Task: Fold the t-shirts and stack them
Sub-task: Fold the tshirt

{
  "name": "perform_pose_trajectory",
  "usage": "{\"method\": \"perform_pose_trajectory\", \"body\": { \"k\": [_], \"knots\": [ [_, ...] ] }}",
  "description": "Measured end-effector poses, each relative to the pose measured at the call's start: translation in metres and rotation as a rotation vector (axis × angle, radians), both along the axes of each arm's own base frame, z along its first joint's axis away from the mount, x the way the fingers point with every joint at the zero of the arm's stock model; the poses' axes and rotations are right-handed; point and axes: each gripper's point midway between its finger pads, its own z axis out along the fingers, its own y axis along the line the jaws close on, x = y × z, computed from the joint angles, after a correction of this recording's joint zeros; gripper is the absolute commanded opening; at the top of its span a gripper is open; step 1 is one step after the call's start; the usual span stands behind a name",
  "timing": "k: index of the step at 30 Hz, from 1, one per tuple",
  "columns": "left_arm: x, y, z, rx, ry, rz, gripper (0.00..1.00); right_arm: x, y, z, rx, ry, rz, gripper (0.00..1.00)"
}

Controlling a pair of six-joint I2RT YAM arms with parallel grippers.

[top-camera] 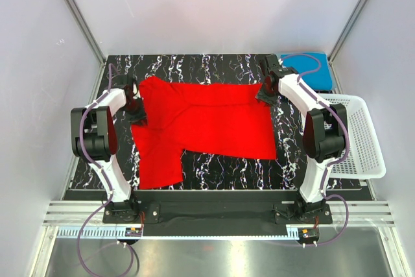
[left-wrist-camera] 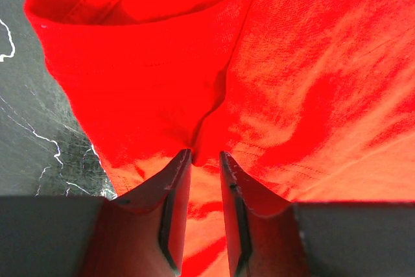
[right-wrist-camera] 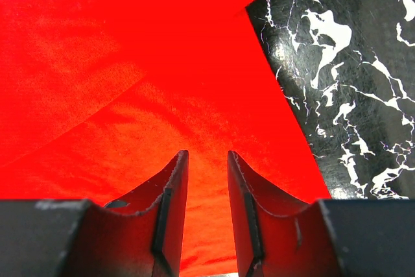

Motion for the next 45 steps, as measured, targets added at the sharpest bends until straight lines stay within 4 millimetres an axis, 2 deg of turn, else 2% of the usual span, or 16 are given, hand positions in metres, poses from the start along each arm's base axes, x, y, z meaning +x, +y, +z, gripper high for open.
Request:
{"method": "perform_pose_trajectory", "body": {
  "k": [2,4,7,11,16,19,22,26,29,39,45],
  "knots": [
    [0.001,0.0,0.001,0.0,-0.002,0.0,0.26,0.0,0.0,-0.001,0.0,0.002,0.0,0.38],
    [0.002,0.0,0.002,0.0,-0.006,0.001,0.18,0.0,0.0,-0.001,-0.001,0.002,0.0,0.38],
    [0.004,0.0,0.003,-0.004,-0.011,0.003,0.0,0.0,0.0,-0.001,-0.001,0.002,-0.003,0.38],
    [0.01,-0.001,0.008,-0.006,-0.027,0.008,0.0,0.001,-0.005,-0.001,-0.015,0.011,-0.057,0.43],
    [0.025,0.0,0.022,-0.009,-0.07,0.033,0.0,0.021,-0.008,-0.003,-0.004,0.006,-0.161,0.45],
    [0.035,0.001,0.034,-0.006,-0.099,0.053,0.0,0.035,-0.015,-0.017,0.006,0.016,-0.232,0.45],
    [0.045,0.003,0.045,-0.002,-0.128,0.064,0.0,0.045,-0.031,-0.035,-0.002,0.039,-0.304,0.46],
    [0.054,0.004,0.056,-0.001,-0.16,0.073,0.0,0.05,-0.053,-0.058,-0.027,0.07,-0.383,0.45],
    [0.054,0.004,0.056,-0.002,-0.158,0.075,0.0,0.052,-0.064,-0.068,-0.036,0.079,-0.425,0.44],
    [0.054,0.004,0.056,-0.001,-0.156,0.075,0.0,0.069,-0.067,-0.075,-0.032,0.034,-0.468,0.42],
    [0.056,0.004,0.059,0.001,-0.165,0.079,0.0,0.078,-0.067,-0.074,-0.021,0.001,-0.478,0.3]
  ]
}}
